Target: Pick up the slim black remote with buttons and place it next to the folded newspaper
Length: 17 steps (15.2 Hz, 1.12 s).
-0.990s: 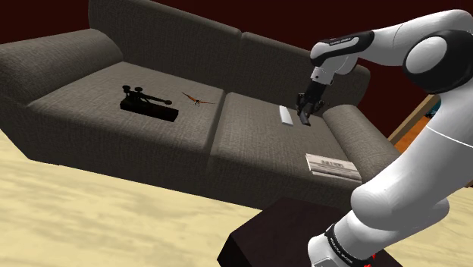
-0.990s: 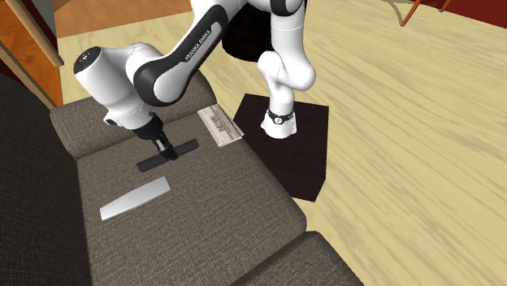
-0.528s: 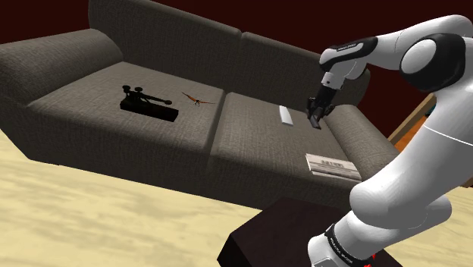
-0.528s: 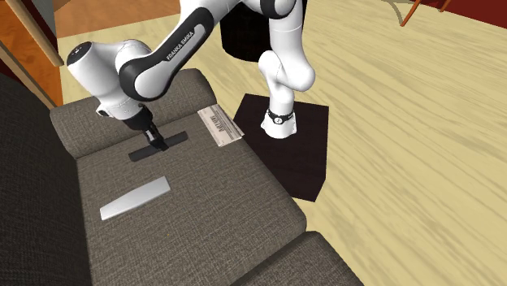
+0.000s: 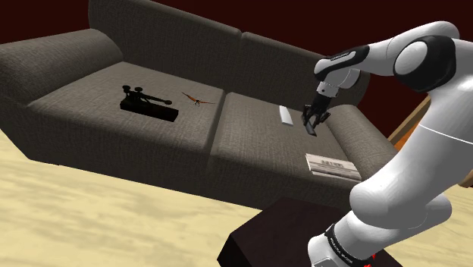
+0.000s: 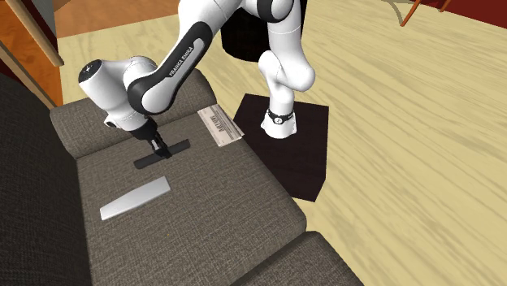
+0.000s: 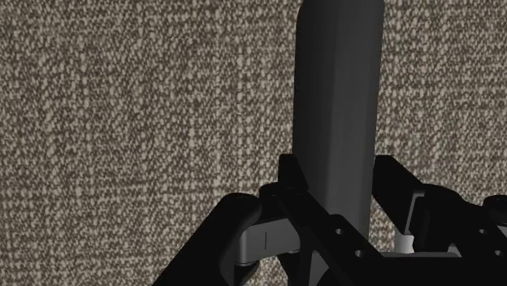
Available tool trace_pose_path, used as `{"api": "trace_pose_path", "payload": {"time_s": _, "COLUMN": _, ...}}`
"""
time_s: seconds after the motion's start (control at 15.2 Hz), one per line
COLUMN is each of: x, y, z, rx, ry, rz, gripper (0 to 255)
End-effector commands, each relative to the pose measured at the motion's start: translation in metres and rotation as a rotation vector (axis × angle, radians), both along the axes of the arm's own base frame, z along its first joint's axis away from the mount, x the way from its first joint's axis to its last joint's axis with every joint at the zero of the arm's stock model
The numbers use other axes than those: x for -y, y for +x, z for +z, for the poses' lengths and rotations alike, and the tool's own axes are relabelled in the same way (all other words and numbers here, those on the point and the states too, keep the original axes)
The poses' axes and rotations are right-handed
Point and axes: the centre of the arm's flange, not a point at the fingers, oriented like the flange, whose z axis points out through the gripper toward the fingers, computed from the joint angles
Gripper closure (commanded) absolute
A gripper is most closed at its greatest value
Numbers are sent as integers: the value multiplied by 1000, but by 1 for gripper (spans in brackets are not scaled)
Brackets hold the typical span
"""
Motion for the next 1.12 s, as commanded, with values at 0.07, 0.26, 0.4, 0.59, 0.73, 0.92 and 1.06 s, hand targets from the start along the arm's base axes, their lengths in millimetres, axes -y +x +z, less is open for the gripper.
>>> {"api": "trace_pose_path", "payload": {"time_s": 0.07, "x": 0, "y": -1, "z": -16, "rx": 0, "ry": 0, "rz": 0, "gripper": 255}}
{"api": "trace_pose_path", "payload": {"time_s": 0.26, "x": 0, "y": -1, "z": -31, "rx": 0, "ry": 0, "rz": 0, "gripper": 255}}
{"api": "trace_pose_path", "payload": {"time_s": 0.4, "x": 0, "y": -1, "z": -37, "rx": 0, "ry": 0, "rz": 0, "gripper": 255}}
{"api": "trace_pose_path", "payload": {"time_s": 0.59, "x": 0, "y": -1, "z": -37, "rx": 0, "ry": 0, "rz": 0, "gripper": 255}}
{"api": "trace_pose_path", "payload": {"time_s": 0.73, "x": 0, "y": -1, "z": -37, "rx": 0, "ry": 0, "rz": 0, "gripper": 255}}
{"api": "trace_pose_path", "payload": {"time_s": 0.92, "x": 0, "y": -1, "z": -37, "rx": 0, "ry": 0, "rz": 0, "gripper": 0}}
{"api": "trace_pose_path", "payload": {"time_s": 1.06, "x": 0, "y": -1, "z": -37, "rx": 0, "ry": 0, "rz": 0, "gripper": 0}}
